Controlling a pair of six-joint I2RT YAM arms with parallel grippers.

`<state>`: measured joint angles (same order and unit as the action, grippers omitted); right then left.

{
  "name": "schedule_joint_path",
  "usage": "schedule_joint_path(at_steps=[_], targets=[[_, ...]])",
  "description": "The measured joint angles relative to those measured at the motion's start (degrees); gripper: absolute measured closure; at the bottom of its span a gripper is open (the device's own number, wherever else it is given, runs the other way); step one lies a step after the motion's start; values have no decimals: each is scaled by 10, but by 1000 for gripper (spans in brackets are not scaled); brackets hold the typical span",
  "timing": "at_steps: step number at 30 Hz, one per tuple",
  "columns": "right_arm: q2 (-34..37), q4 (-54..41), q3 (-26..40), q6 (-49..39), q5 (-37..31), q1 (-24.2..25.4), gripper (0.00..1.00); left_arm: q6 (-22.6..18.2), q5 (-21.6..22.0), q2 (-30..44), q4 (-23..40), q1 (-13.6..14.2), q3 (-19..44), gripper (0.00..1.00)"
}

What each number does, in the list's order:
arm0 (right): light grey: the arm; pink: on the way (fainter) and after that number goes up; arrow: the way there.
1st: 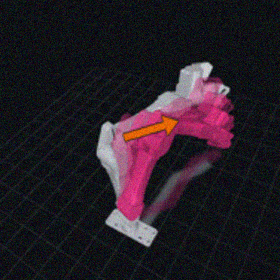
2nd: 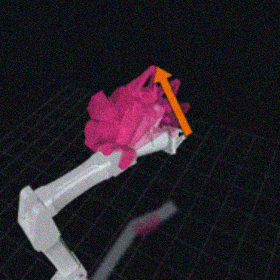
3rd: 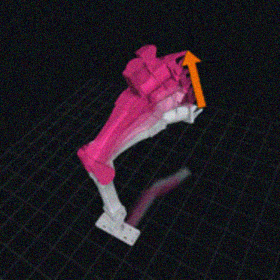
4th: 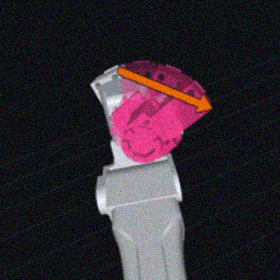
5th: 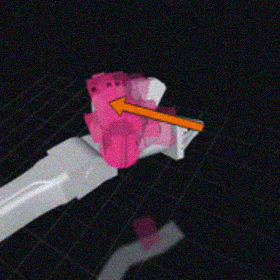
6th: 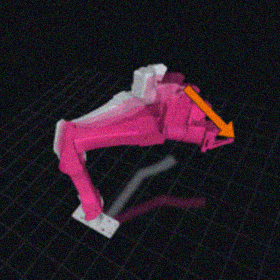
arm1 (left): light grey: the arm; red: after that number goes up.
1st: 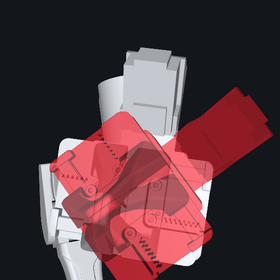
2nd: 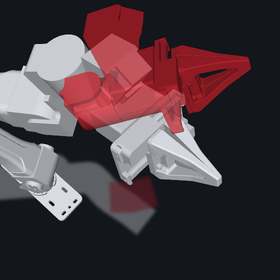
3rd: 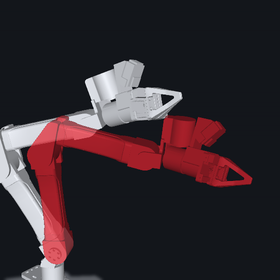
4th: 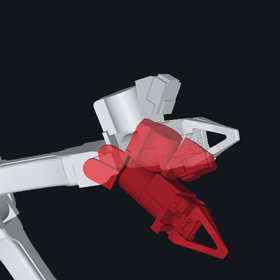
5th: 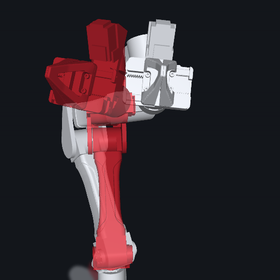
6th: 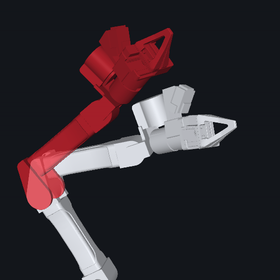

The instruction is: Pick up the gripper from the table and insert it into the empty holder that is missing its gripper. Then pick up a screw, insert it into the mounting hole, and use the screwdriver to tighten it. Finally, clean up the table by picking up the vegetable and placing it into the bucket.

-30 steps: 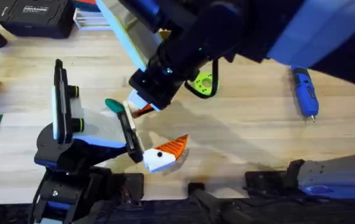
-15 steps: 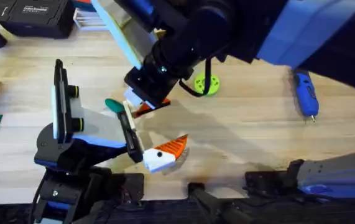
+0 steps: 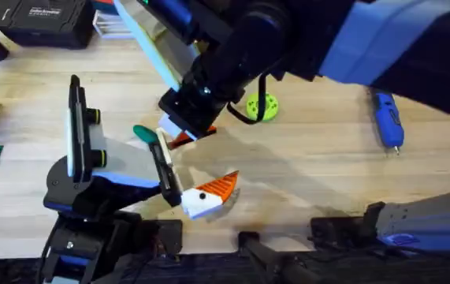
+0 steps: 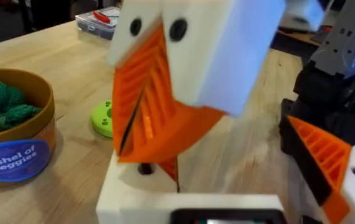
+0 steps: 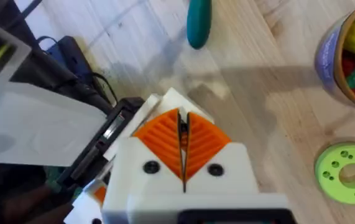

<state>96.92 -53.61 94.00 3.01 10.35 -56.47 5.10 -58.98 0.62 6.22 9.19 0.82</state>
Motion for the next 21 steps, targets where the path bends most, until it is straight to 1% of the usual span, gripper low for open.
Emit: schedule_joint_path(at_steps=[4, 7, 9, 10, 11, 13, 17, 21], targets=[[0, 0, 0, 0, 0, 0, 986, 0, 0, 0, 0, 0, 0, 15], [0, -2, 0, 4, 0, 0, 573, 0, 0, 0, 0, 0, 0, 15], [0, -2, 0, 4, -2, 0, 272, 0, 0, 0, 0, 0, 0, 15], [0, -3, 0, 4, -6, 2, 139, 0, 1, 0, 0, 0, 0, 15], [-2, -5, 0, 2, -10, 5, 42, 0, 1, 0, 0, 0, 0, 15], [-3, -7, 0, 3, -9, 9, 12, 0, 0, 0, 0, 0, 0, 15], [-10, -15, 0, 5, -4, 14, 8, 0, 0, 0, 0, 0, 0, 15], [-34, -21, 0, 13, -2, 35, 7, 0, 0, 0, 0, 0, 0, 15]])
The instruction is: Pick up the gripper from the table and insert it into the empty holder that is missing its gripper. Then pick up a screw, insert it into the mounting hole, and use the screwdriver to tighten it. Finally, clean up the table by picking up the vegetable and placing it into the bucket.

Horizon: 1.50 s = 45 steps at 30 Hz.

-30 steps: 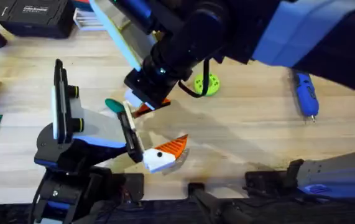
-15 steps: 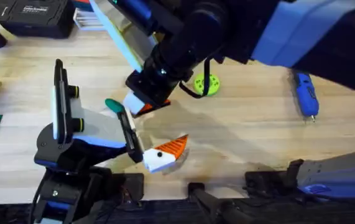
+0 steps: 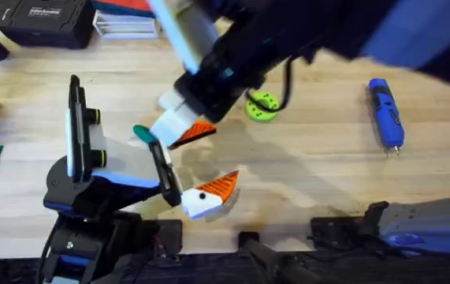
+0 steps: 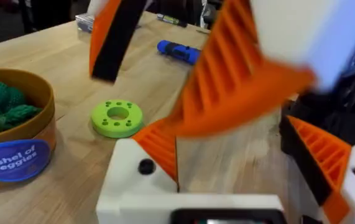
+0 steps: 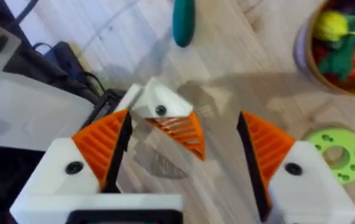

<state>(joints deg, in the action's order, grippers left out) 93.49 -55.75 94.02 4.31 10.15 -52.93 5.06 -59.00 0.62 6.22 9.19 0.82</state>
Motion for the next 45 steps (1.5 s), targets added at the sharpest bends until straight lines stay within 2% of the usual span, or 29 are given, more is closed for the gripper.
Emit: schedule_joint_path(at_steps=[12, 15, 16, 18, 26, 27, 28, 30, 33, 34, 36, 45], targets=[[-125, -86, -3, 7, 0, 112, 7, 0, 0, 0, 0, 0, 0, 15], [-159, -80, -36, 8, 0, 134, 7, 0, 0, 0, 0, 0, 0, 15], [-212, -56, -104, 8, 7, 144, 7, 0, 0, 0, 0, 0, 0, 15], [-238, -38, -136, 8, 20, 144, 8, 0, 0, 0, 0, 0, 0, 16], [-260, -32, -177, -35, 97, 144, 7, -1, 0, 0, 0, 0, 0, 22], [-260, -32, -177, -44, 106, 144, 8, -1, 0, 0, 0, 0, 0, 65], [-259, -32, -177, -54, 113, 144, 8, -2, 0, 0, 0, 0, 0, 149], [-257, -32, -177, -76, 129, 144, 7, -2, 0, 0, 0, 0, 0, 399], [-257, -32, -177, -105, 144, 144, 9, -2, 0, 0, 0, 0, 0, 864], [-257, -32, -177, -114, 148, 144, 9, -5, 0, 0, 0, 0, 0, 964], [-257, -32, -177, -129, 152, 144, 9, -4, 0, 0, 0, 0, 0, 993], [-257, -32, -177, -153, 152, 162, 8, -4, 0, 0, 0, 0, 0, 995]])
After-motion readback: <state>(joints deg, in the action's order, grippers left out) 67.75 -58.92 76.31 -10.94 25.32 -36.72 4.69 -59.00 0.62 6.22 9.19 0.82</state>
